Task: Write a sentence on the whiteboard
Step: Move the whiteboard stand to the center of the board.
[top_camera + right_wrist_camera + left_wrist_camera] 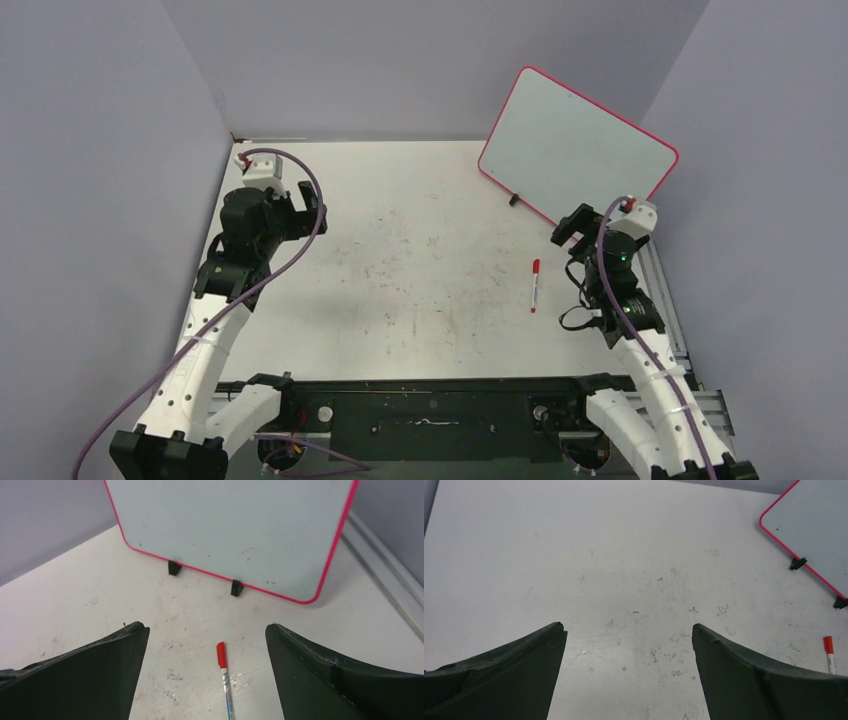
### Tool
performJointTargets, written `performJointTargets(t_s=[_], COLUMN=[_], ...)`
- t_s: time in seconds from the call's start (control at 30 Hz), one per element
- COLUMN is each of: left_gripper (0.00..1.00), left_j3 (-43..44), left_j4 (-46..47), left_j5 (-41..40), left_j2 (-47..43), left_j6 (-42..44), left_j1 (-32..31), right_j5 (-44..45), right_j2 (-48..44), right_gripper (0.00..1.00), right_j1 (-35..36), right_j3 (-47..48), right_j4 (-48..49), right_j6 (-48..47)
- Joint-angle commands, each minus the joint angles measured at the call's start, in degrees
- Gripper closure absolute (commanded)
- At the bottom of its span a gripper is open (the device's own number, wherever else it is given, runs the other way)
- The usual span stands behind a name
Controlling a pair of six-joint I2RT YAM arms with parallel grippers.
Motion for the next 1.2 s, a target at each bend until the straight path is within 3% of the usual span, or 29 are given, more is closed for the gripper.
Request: performJointTargets(t_s=[0.0,0.1,0.37,0.53,0.83,1.17], left_gripper=[0.04,0.04,0.04,0.04,0.04,0.04], left_j3=[5.6,4.1,-0.6,-0.1,-0.4,-0.7], left_j4=[6.7,9.1,9.3,8.5,8.7,9.0], left_j5=[5.4,7.3,3.2,4.2,4.5,4.5], left_j2=[3.4,4.3,2.9,4.7,4.6,4.2], left_j6=[-0.5,0.6,3.7,3.5,2.9,2.2], left_j1=[-0.7,-0.6,-0.6,-0.6,-0.6,-0.7], right_j5=[4.0,12.9,11.1,12.3,18.0,13.6], right_j2=[10.9,19.6,41.0,52.7,63.8,75.2], right_gripper=[0.09,0.07,0.02,0.08,0.25,0.38], right_j1=[7.7,16.0,17.1,16.9,15.7,11.9], right_j3=[4.8,7.4,14.5,21.1,24.3,33.2], right_j4=[5.2,7.2,16.6,17.6,24.1,22.2], right_j6=[3.8,5.7,11.2,12.7,19.3,18.1])
